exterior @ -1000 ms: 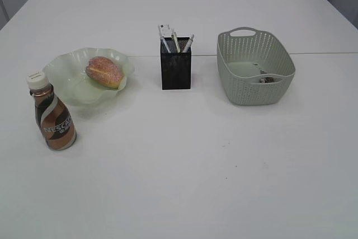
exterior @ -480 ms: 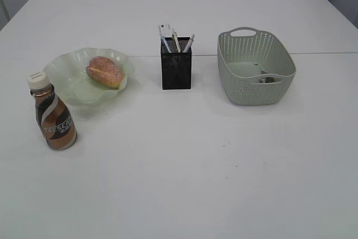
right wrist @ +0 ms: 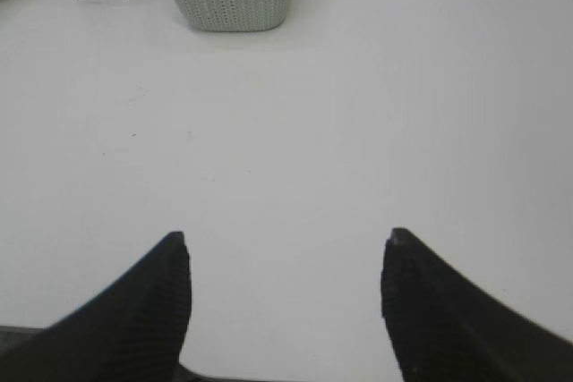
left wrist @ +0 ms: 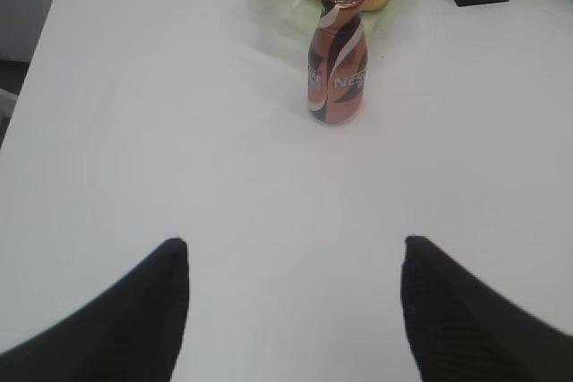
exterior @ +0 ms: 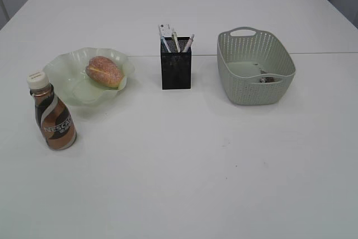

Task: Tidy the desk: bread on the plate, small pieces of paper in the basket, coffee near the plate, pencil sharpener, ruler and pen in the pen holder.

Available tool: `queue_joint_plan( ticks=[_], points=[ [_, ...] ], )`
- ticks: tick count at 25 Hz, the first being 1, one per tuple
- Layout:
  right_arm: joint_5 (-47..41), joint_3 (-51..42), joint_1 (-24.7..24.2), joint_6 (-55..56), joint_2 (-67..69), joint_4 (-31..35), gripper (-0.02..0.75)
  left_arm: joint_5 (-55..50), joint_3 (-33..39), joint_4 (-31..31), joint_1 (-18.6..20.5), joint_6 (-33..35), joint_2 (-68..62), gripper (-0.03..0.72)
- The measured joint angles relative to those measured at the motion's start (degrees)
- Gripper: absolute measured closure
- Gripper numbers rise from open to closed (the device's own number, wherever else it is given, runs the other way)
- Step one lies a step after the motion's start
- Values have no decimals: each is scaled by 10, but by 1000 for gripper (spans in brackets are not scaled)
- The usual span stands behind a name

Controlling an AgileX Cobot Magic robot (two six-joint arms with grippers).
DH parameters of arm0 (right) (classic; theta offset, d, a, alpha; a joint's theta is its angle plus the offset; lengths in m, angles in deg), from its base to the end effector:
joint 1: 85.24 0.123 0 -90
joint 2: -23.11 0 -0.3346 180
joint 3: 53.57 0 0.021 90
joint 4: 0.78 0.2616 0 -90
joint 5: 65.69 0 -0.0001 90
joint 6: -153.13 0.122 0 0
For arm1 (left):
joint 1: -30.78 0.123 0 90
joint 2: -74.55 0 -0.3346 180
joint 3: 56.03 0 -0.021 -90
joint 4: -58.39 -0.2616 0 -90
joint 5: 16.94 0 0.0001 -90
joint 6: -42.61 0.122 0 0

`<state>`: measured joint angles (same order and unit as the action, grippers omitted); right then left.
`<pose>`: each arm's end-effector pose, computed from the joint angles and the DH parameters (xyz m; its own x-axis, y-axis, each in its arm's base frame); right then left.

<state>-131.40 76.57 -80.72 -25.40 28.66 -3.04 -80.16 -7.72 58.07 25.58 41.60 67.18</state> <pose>-0.0248 -0.0064 0.2581 -0.5154 -0.0313 -0.8564 -0.0432 0.9990 -0.0105 -0.0207 0.0025 0.2717 -0.4825 0.0287 -0.8754 0.0790 0.9968 -0.0108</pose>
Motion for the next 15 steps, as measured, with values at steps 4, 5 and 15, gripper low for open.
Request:
queue_joint_plan(
  ticks=[4,5,15],
  points=[
    [0,0,0,0,0,0,248,0,0,0,0,0,0,146],
    [0,0,0,0,0,0,248,0,0,0,0,0,0,146],
    [0,0,0,0,0,0,248,0,0,0,0,0,0,146]
  ],
)
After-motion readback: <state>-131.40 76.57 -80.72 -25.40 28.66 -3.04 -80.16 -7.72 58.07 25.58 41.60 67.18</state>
